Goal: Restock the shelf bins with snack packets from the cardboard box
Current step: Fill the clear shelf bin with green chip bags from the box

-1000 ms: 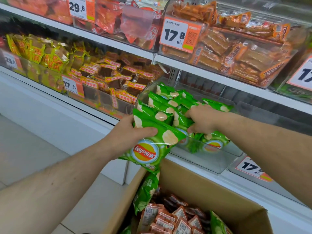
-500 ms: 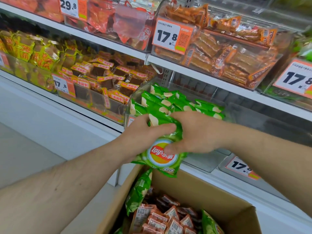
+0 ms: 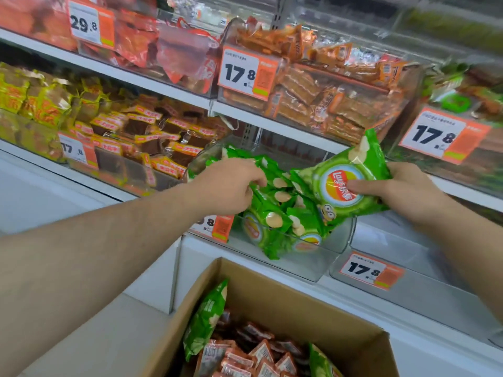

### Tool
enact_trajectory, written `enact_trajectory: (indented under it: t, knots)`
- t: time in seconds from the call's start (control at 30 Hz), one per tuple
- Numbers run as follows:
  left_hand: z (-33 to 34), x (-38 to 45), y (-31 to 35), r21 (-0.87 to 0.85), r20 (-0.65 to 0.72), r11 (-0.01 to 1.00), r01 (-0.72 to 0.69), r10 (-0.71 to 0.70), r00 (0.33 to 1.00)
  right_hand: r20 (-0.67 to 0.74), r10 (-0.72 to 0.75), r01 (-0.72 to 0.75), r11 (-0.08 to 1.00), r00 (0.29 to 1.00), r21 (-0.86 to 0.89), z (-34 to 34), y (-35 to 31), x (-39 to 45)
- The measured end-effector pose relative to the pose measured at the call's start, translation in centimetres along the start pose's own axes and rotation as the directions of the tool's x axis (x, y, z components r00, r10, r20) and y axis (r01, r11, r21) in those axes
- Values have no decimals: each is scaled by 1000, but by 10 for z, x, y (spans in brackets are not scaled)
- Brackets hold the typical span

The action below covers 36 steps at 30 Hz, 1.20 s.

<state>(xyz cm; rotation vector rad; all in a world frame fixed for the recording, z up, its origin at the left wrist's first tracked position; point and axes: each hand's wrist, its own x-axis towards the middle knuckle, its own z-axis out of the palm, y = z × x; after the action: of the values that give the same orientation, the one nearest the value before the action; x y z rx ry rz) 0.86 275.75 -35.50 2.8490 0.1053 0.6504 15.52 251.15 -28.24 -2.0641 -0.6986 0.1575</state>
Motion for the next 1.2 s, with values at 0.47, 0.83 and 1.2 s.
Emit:
enact_trajectory:
  t: [0.47,0.83,1.2]
  knots:
    - [50,63,55,217,562,976,-8,-118,818,89,68,-110,723,994,682,16,53,5]
    - [57,75,52,374,442,916,-144,-39,896,294,-43,-141,805,955,576,24,68,8]
    - [73,74,42,524,31,851,-42,30,999,408,-130,-20,939,904,344,28,85,1]
